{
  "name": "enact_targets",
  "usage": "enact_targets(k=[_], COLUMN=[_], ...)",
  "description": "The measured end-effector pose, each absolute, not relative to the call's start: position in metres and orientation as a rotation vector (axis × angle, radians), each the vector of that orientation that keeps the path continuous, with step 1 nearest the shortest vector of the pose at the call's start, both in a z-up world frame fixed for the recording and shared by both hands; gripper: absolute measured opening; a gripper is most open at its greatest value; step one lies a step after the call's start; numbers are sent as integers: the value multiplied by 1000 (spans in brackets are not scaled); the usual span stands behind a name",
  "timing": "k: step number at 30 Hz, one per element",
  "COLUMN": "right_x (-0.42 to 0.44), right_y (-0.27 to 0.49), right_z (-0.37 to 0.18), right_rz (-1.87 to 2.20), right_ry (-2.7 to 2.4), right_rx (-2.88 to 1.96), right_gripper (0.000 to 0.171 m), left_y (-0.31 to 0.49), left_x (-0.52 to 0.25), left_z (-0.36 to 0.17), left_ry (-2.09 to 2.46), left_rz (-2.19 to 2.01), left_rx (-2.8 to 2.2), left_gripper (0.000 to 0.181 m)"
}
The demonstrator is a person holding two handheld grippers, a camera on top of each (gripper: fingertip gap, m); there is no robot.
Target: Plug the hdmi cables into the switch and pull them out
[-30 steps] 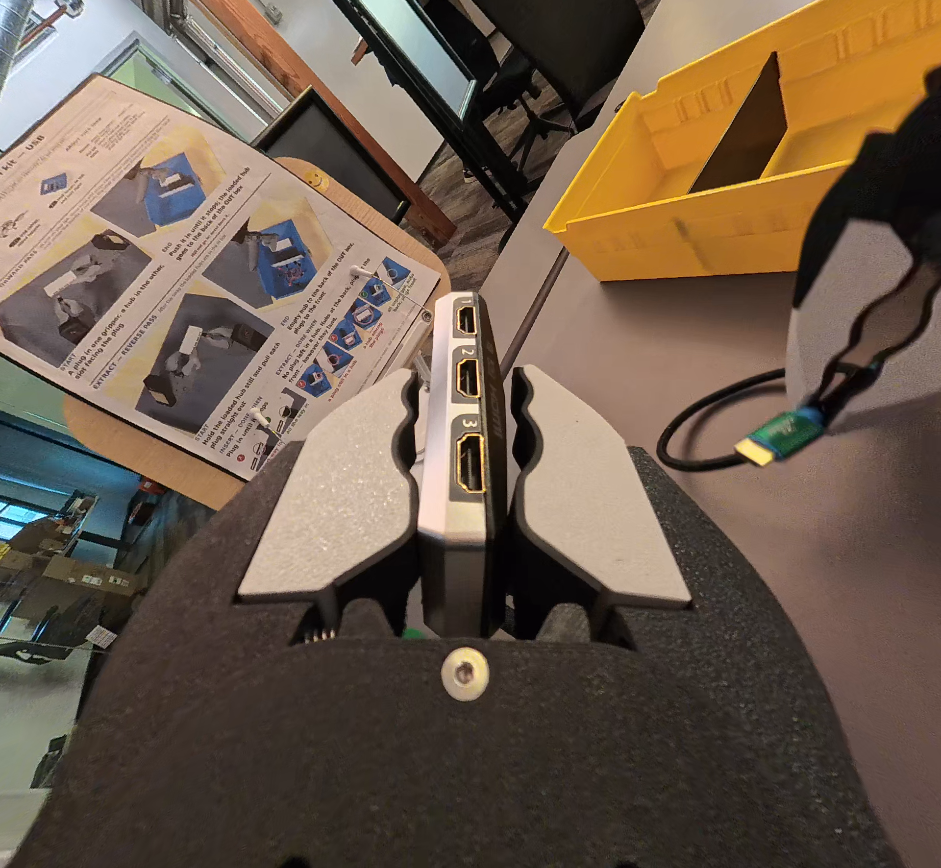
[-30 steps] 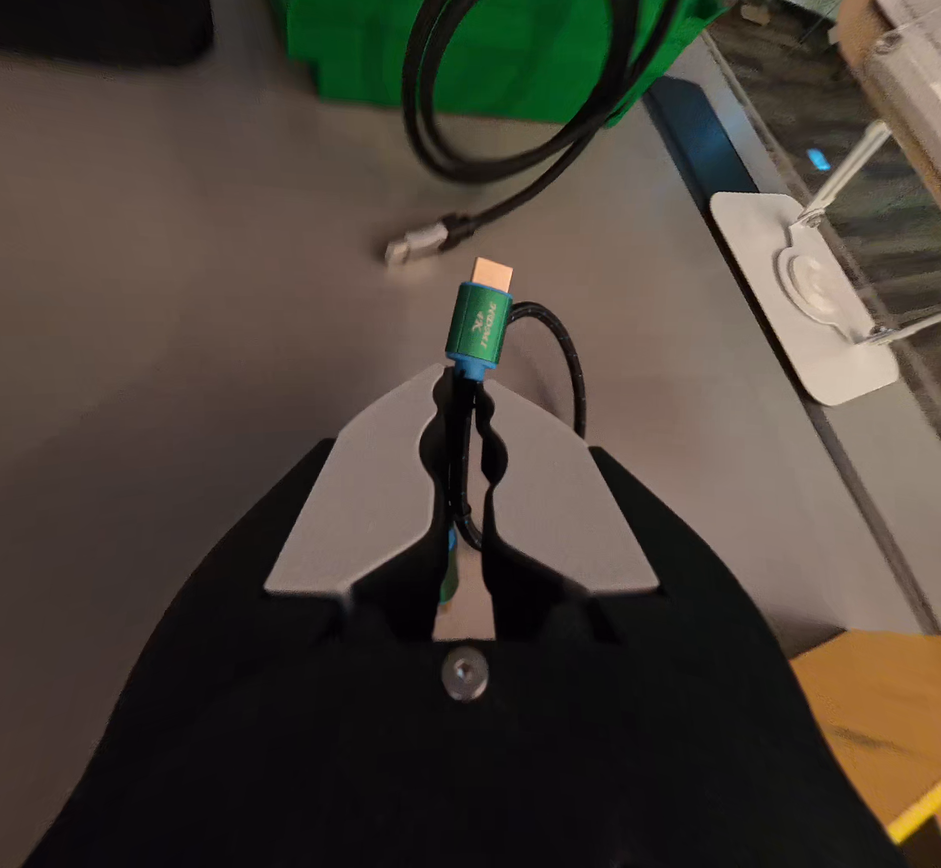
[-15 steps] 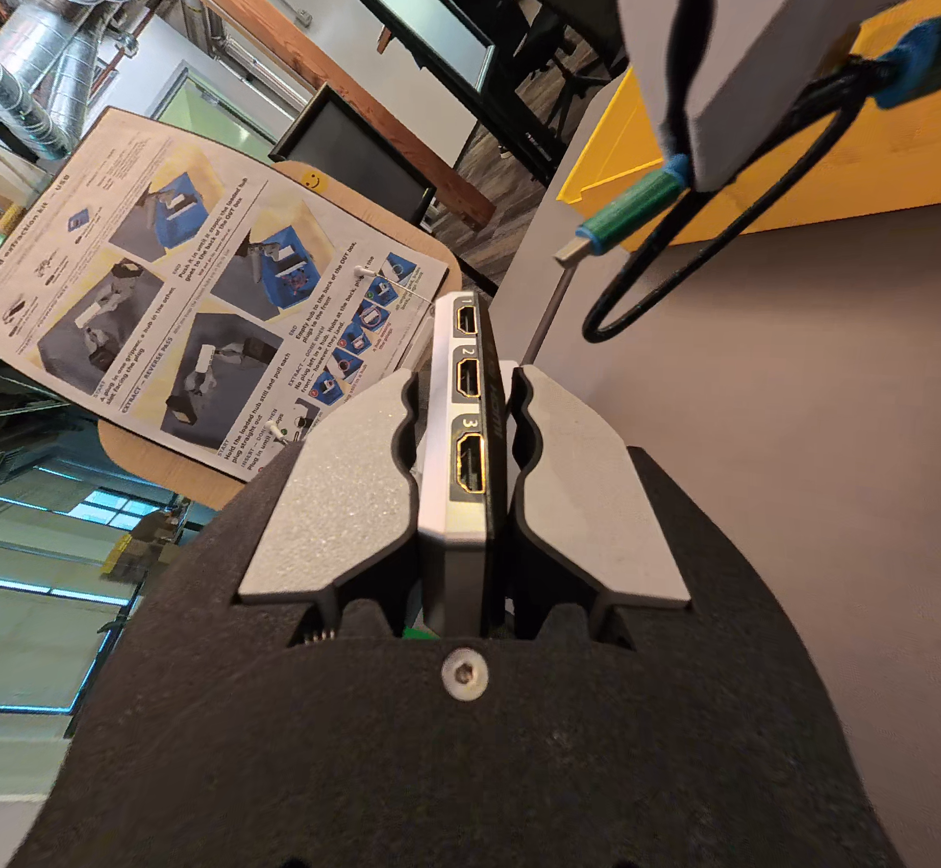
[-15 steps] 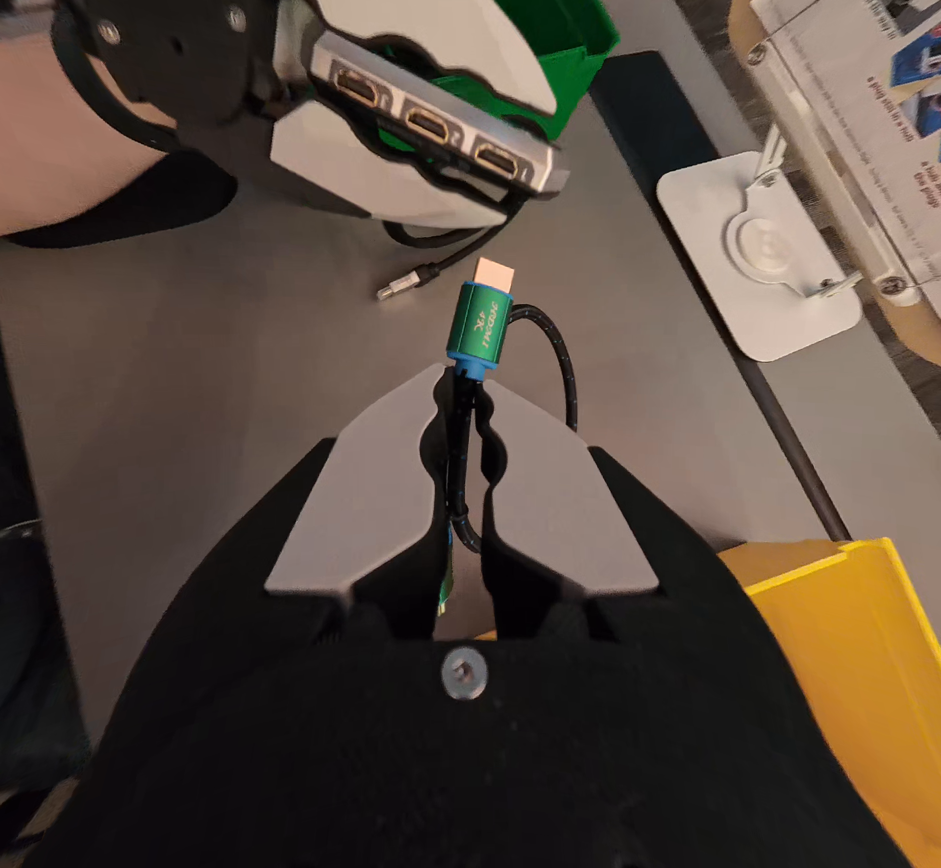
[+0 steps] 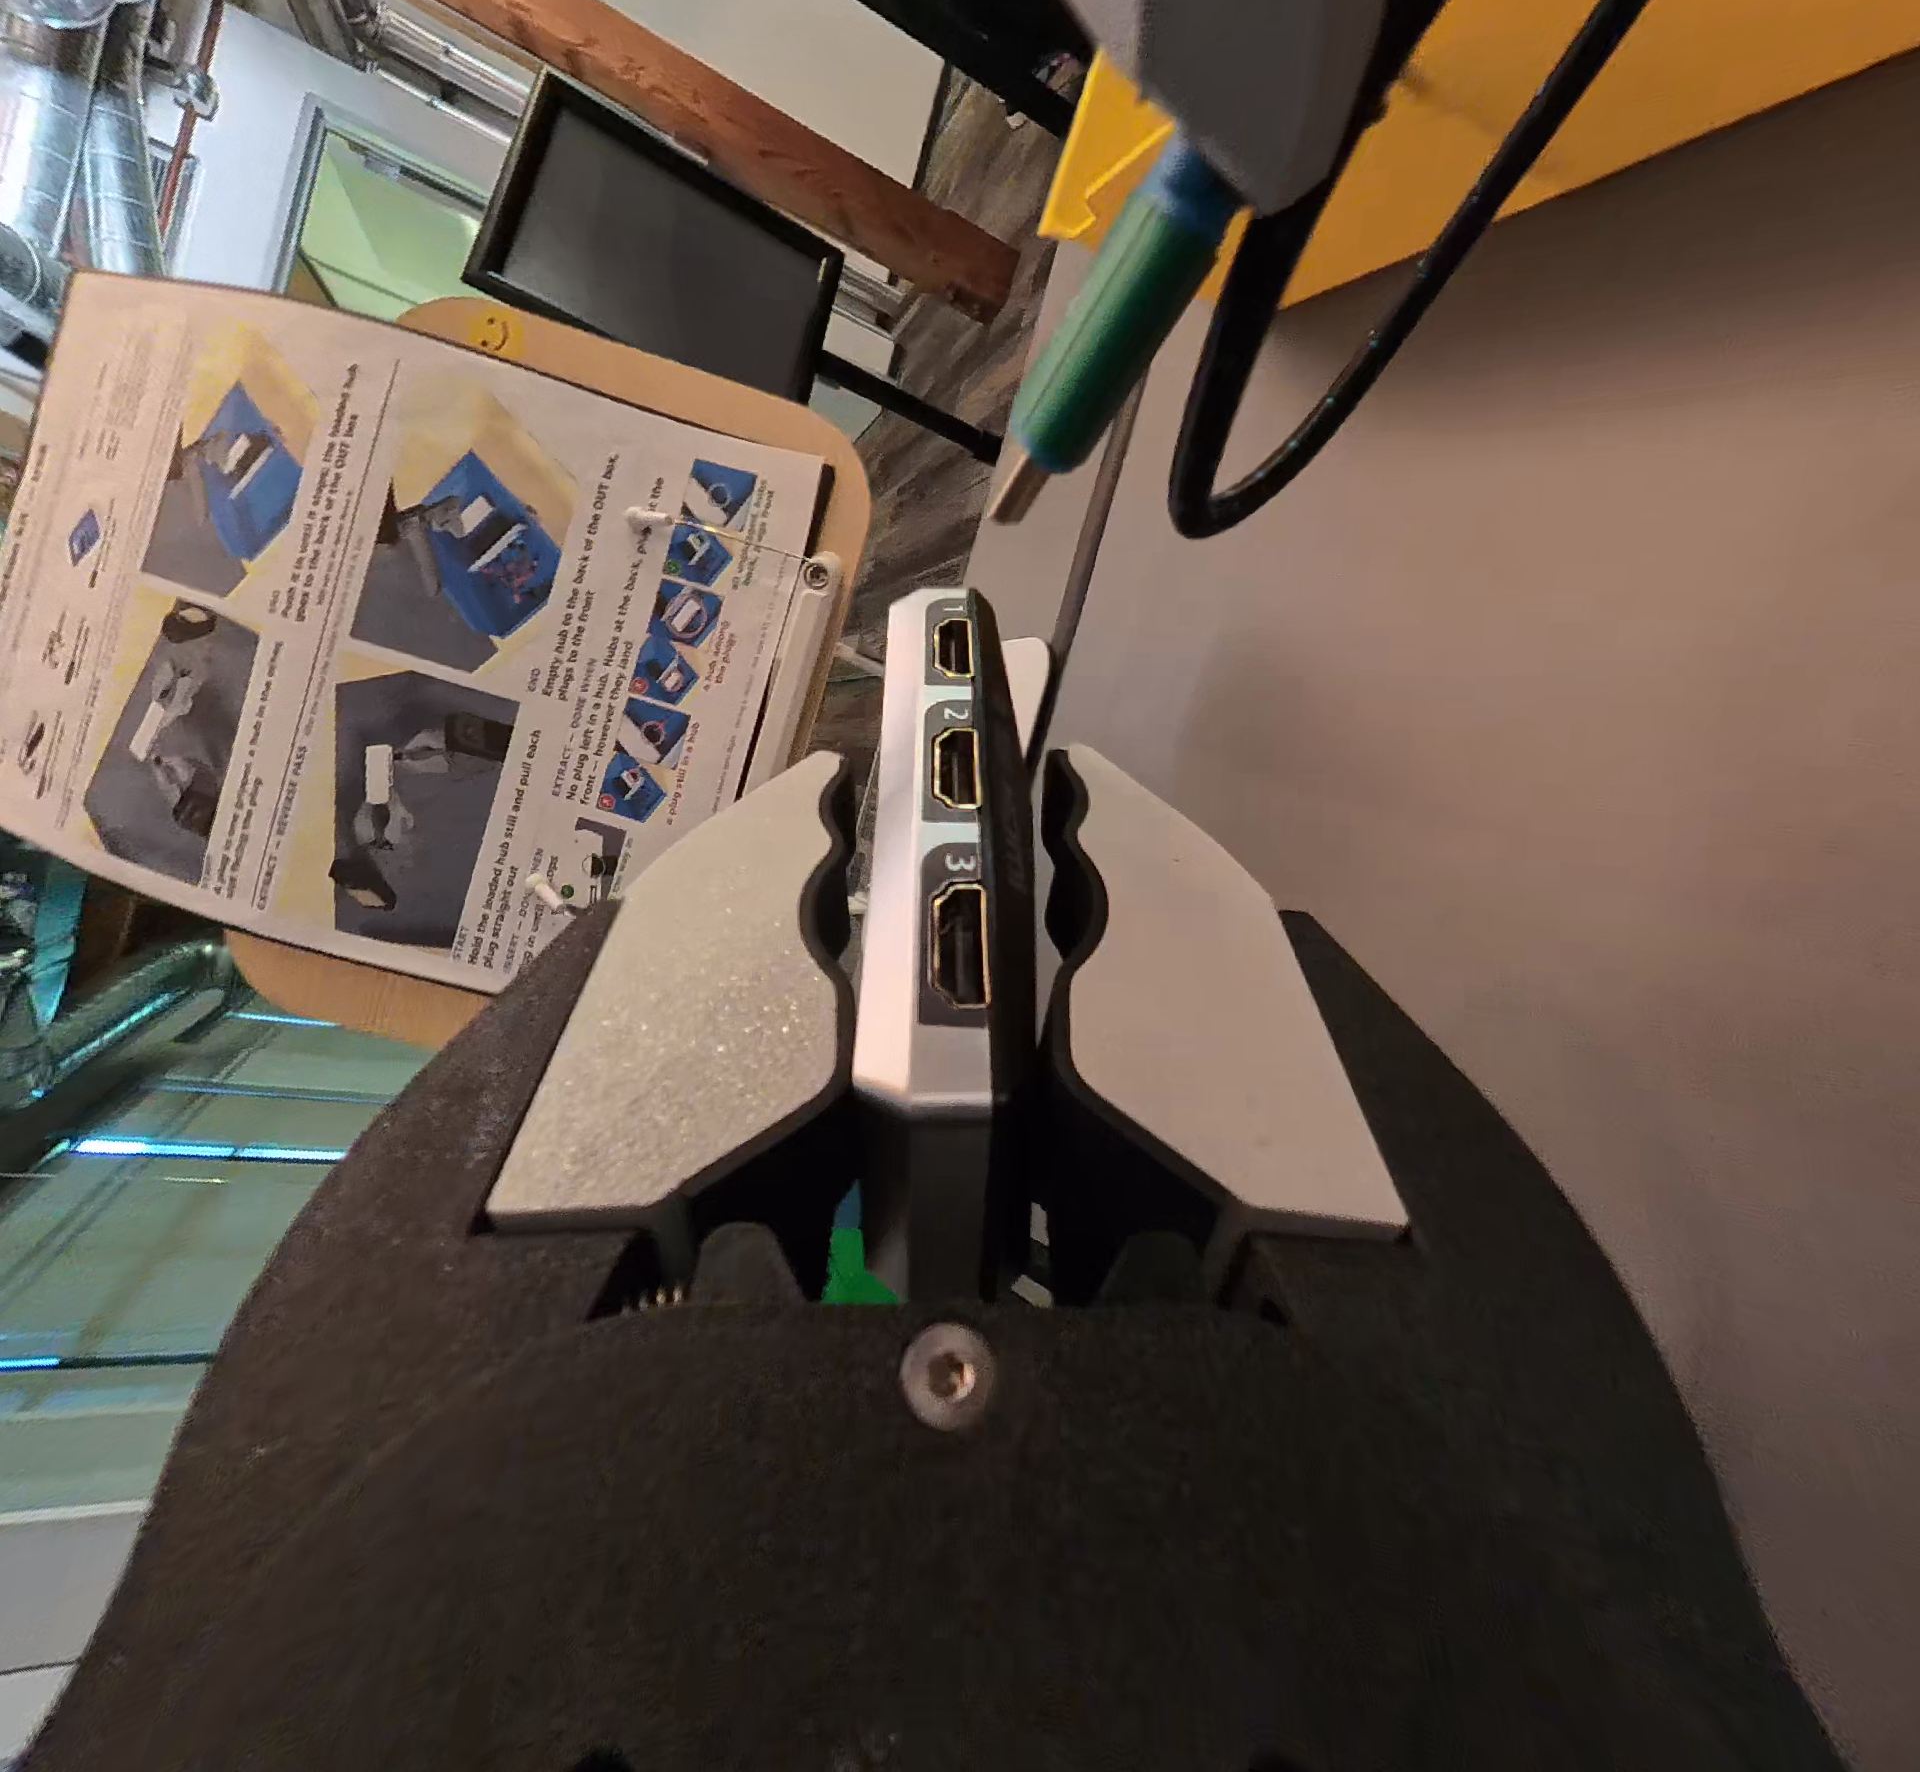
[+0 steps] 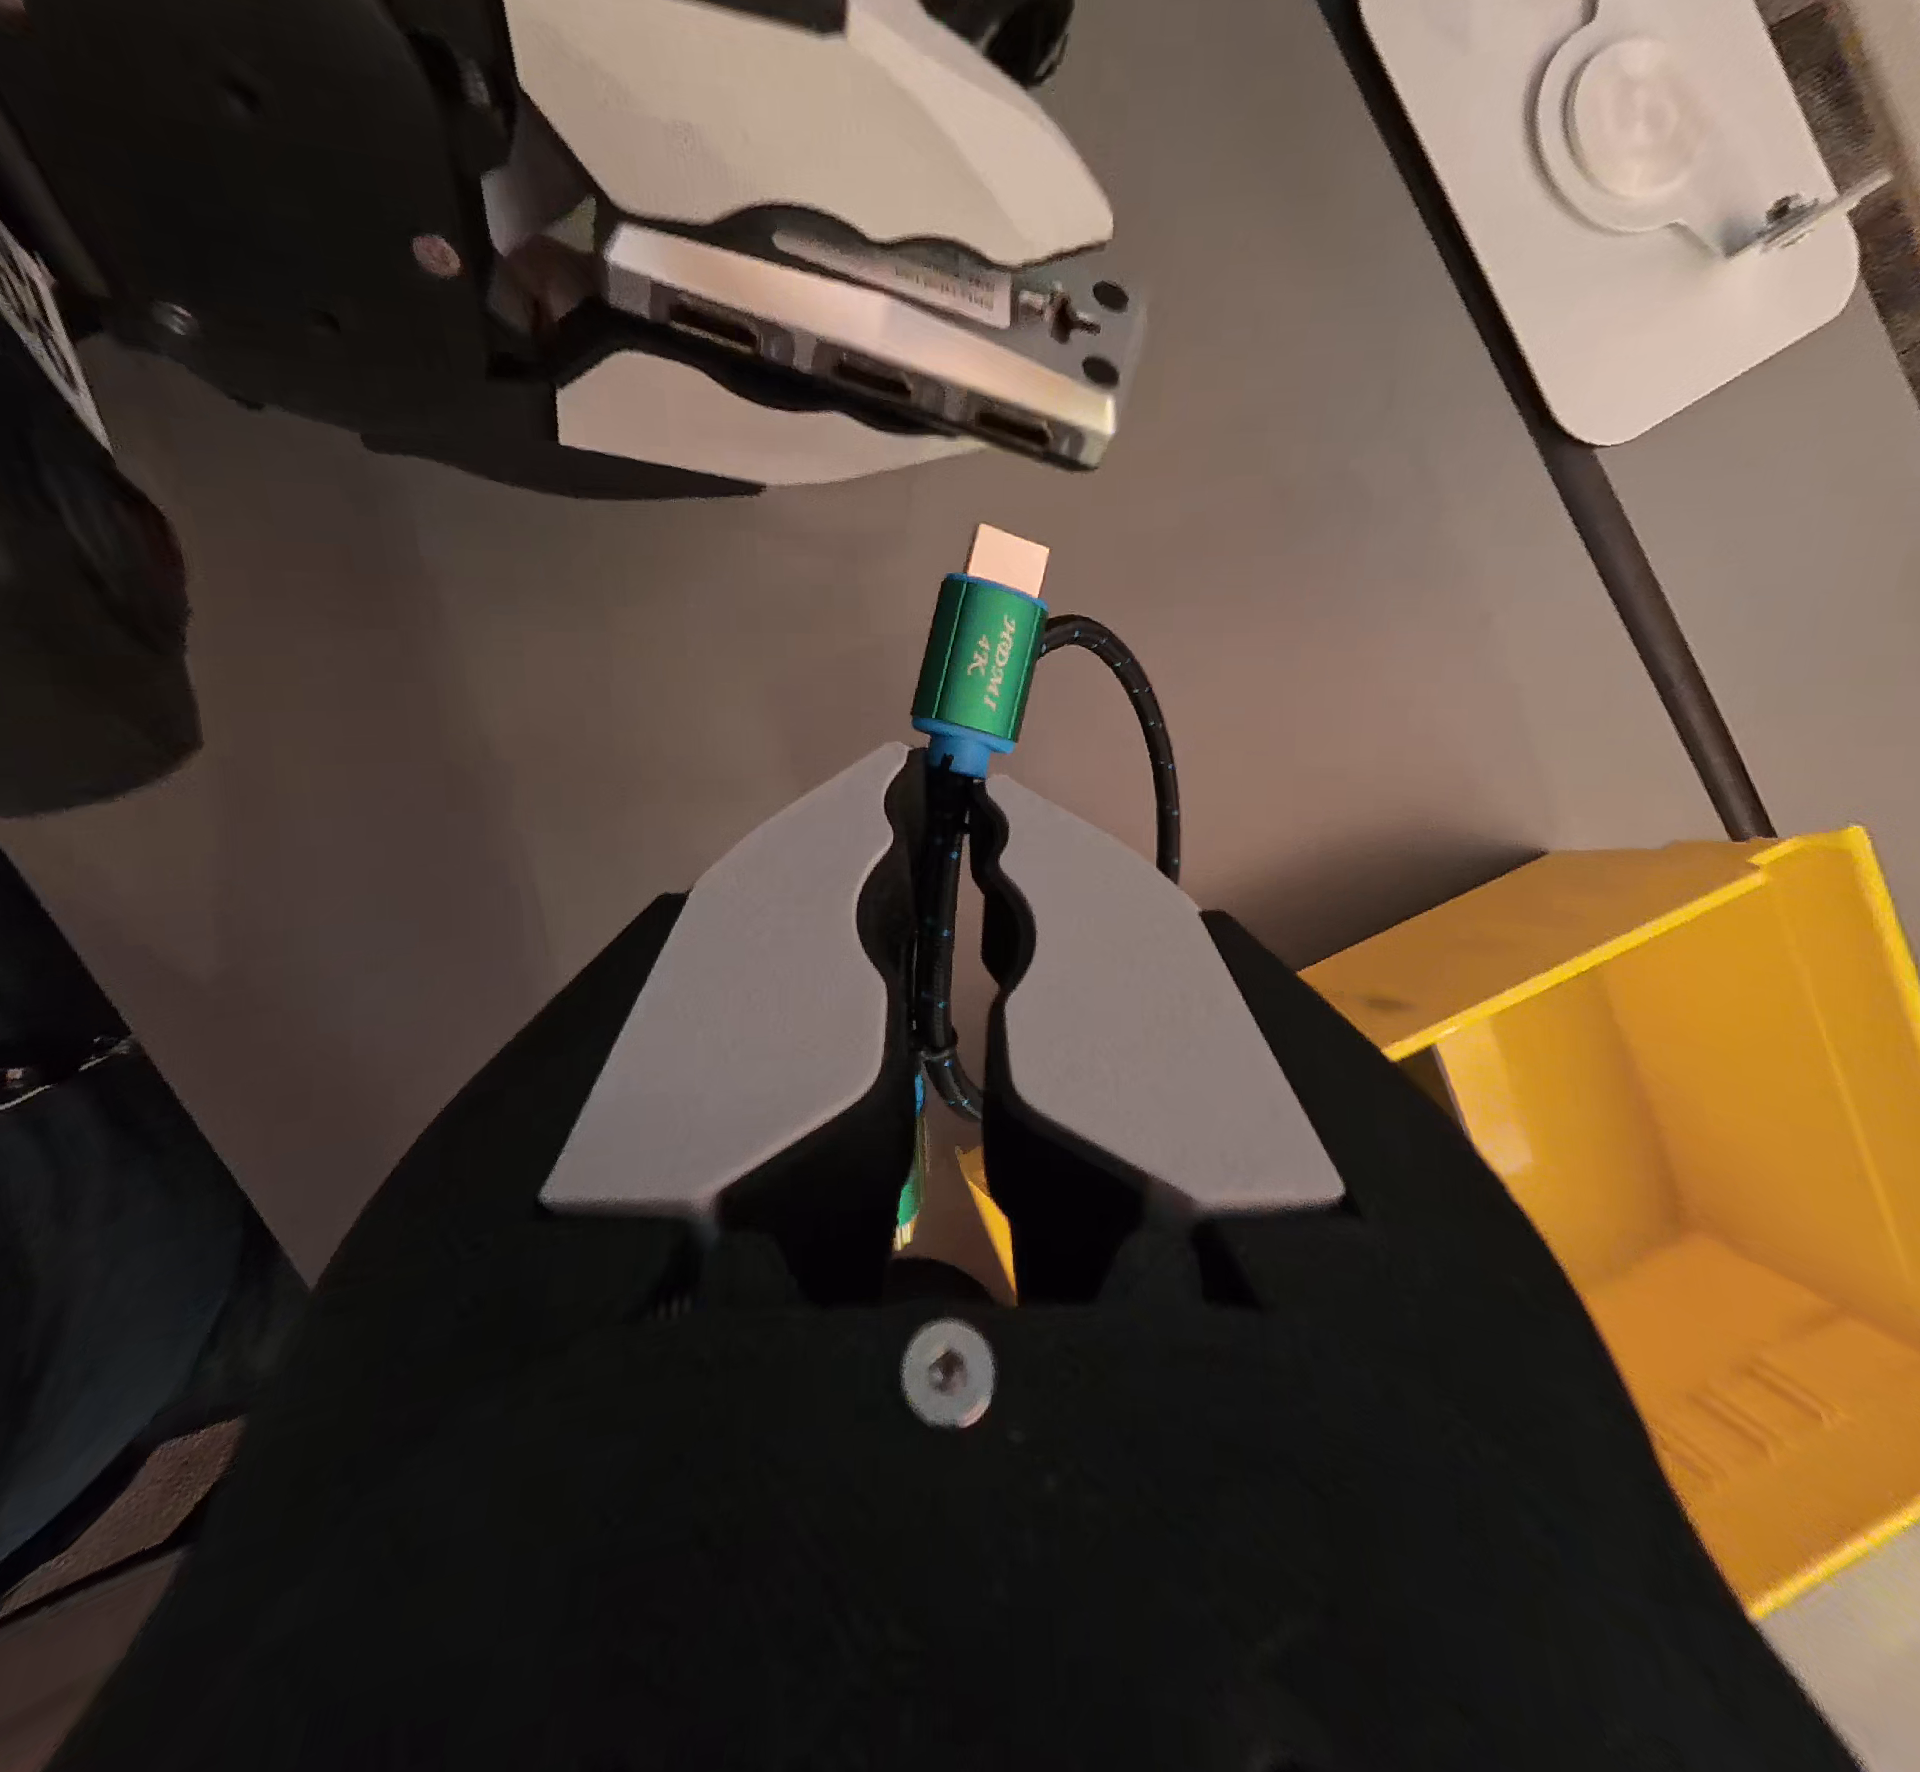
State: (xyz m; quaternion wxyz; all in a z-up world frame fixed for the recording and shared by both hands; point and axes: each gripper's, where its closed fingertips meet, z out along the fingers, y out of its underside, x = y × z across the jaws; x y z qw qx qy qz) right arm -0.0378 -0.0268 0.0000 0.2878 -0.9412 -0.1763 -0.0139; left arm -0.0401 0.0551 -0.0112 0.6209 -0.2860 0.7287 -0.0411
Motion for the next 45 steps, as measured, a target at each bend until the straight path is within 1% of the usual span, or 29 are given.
enact_targets(k=[22,33,42,45], right_x=[-37,-37,-39,-43], right_y=[-29,-30,-26,-23], right_z=[-27,-36,-29,-23], right_rz=[40,3,87,189], right_ry=[-500,-549,-539,-528], right_rx=[-2622,-2658,-2597,-2539], right_gripper=[7,7,7,6], left_y=[35,35,38,51], left_x=[-35,-35,-36,-40], left_z=[-35,-42,-34,-28], left_ry=[1759,1791,1761,1742], left_rz=[13,47,-2,7], left_rx=[-520,-505,-541,-579], left_gripper=[35,35,35,35])
